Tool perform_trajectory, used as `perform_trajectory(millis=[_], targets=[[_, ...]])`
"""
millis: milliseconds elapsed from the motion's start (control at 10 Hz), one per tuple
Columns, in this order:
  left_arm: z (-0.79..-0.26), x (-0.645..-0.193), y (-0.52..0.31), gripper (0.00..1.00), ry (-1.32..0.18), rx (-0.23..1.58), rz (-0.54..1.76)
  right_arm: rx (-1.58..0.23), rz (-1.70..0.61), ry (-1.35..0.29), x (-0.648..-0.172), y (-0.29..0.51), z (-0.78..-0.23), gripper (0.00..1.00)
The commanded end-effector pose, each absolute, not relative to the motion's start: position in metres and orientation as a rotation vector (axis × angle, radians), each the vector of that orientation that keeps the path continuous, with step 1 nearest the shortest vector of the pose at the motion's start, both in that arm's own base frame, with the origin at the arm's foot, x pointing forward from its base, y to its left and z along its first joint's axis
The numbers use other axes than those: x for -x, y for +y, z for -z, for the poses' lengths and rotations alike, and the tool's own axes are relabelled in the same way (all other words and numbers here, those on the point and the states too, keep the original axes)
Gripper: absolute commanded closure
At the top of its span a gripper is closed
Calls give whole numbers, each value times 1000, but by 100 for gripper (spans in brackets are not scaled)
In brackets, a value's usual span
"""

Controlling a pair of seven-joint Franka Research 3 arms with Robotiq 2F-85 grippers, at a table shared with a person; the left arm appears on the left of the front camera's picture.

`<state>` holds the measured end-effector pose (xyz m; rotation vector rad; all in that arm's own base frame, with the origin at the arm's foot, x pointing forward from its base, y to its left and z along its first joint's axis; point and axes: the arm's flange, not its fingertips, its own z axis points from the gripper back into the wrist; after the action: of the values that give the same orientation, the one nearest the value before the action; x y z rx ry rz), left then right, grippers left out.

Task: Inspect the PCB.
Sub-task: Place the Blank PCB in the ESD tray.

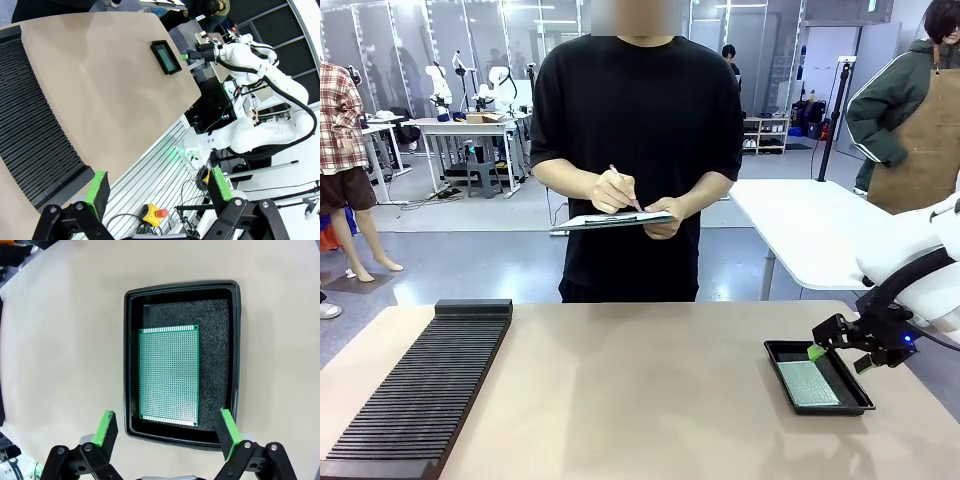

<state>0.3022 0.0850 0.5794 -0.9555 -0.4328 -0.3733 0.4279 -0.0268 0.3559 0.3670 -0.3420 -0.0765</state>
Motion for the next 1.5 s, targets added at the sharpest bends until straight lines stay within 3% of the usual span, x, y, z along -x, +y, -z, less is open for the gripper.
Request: perform_trajectory(millis=[0,900,1400], targets=[[-582,-301,84,0,-422,954,372,-362,67,-340,-428,-26,-353,0],[-582,-301,84,0,-422,954,372,-371,75,-341,-428,-26,-355,0],[-582,-301,84,0,-422,954,372,-517,125,-439,-393,-84,-517,0]])
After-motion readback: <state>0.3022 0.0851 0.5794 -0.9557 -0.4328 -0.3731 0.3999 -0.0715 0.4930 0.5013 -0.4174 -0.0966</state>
